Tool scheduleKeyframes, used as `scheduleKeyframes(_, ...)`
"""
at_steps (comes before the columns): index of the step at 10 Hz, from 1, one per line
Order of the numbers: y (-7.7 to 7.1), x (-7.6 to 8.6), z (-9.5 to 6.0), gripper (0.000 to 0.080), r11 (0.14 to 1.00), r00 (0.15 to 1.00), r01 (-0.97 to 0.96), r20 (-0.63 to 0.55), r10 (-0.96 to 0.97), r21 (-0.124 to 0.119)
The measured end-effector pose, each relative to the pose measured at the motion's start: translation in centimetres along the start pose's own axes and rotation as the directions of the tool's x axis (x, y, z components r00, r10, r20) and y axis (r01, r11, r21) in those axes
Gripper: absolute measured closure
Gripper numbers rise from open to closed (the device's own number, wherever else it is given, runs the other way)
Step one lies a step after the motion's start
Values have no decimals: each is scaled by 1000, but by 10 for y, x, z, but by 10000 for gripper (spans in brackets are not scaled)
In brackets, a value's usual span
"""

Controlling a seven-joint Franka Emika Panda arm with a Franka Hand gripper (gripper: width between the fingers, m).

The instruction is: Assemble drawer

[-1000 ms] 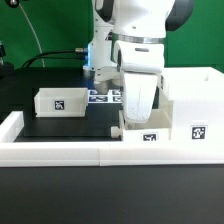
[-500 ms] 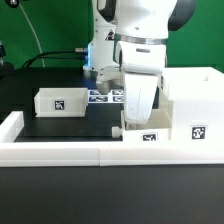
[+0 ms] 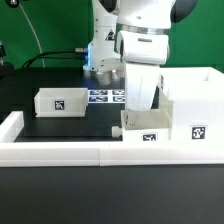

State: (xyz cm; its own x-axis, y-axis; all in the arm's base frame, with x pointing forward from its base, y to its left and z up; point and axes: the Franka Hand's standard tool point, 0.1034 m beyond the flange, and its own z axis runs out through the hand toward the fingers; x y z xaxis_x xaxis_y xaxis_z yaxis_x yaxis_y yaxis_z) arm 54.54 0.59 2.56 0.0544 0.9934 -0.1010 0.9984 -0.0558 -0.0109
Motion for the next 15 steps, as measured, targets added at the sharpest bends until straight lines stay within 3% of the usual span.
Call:
scheduleKeyframes(1,1,-3,-9,195,1000,1000,-3,7,3,10)
scheduleKeyframes(4,6,-22,-38,159,1000,999,-27,26,27,14)
scheduleKeyframes(6,9,-41,-45,151,1000,999,-22,33,21,10)
scheduleKeyframes(8,8,-66,-40,151,999,999,30,21,-31,11)
scheduleKeyframes(11,-5,-87,-8,151,996,997,70,-39,-68,49)
scheduleKeyframes(12,-9,-90,2,151,997,995,52,-89,-46,60)
scheduleKeyframes(13,-6,-89,4,151,997,992,58,-116,-50,59)
scheduleKeyframes(15,-2,-88,11,151,995,985,55,-170,-40,80)
